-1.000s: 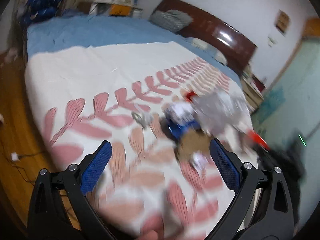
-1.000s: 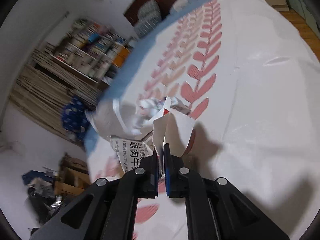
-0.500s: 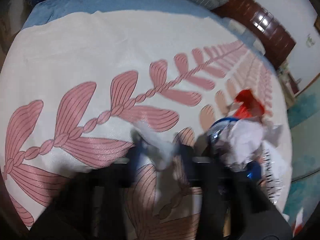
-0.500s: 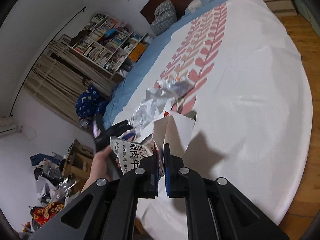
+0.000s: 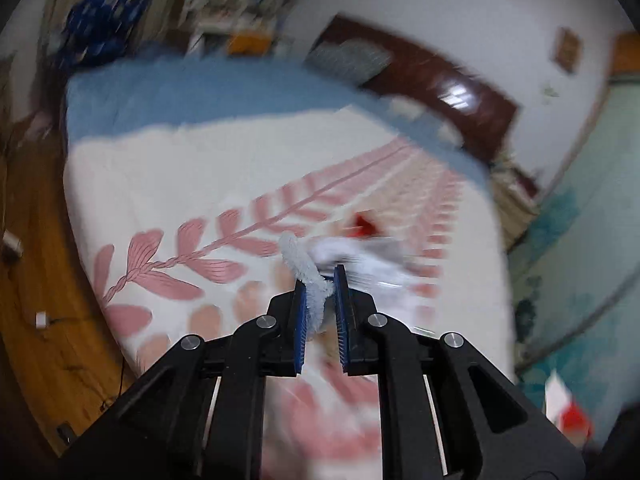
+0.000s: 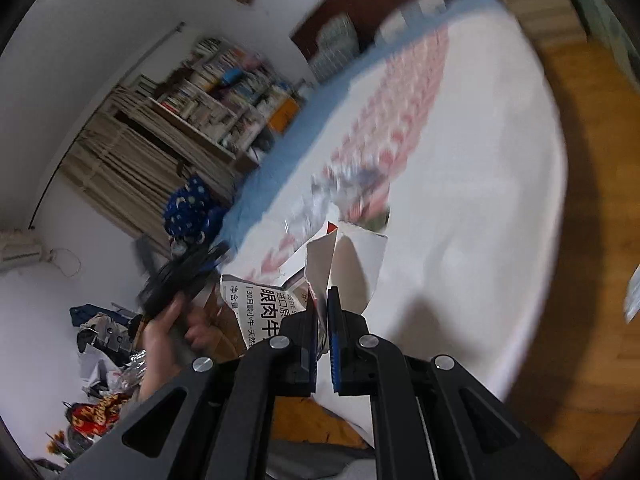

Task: Collect trash
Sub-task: 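Carry both items to the red wastebasket and open both tools to drop them, then swing both tools back toward the trash pile on the bed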

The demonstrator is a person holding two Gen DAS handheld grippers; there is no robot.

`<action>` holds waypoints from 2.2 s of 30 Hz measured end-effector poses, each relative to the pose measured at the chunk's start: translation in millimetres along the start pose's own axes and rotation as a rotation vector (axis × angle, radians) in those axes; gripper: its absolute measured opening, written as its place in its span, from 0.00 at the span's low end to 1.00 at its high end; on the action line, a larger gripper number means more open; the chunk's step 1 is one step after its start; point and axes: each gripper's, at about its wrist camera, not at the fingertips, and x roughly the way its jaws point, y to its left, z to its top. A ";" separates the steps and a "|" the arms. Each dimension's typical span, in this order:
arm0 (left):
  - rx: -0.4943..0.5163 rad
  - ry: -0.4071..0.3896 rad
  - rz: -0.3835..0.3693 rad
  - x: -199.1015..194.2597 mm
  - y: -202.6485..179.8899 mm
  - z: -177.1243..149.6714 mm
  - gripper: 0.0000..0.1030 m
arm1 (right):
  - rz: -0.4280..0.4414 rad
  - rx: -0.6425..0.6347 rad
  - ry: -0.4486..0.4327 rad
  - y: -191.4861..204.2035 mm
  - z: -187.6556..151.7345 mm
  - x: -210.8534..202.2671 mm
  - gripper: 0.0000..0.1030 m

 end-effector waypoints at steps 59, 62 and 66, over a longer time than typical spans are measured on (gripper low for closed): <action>0.682 0.265 -0.474 -145.9 -328.7 -222.5 0.80 | -0.685 0.174 -0.129 -151.8 -104.1 -289.0 0.52; 0.603 0.145 -0.319 -148.0 -258.2 -172.9 0.80 | -0.610 0.026 -0.151 -87.5 -63.2 -241.0 0.52; 0.482 0.083 -0.200 -135.3 -176.1 -150.1 0.80 | -0.610 -0.280 -0.175 -1.3 -43.5 -170.9 0.54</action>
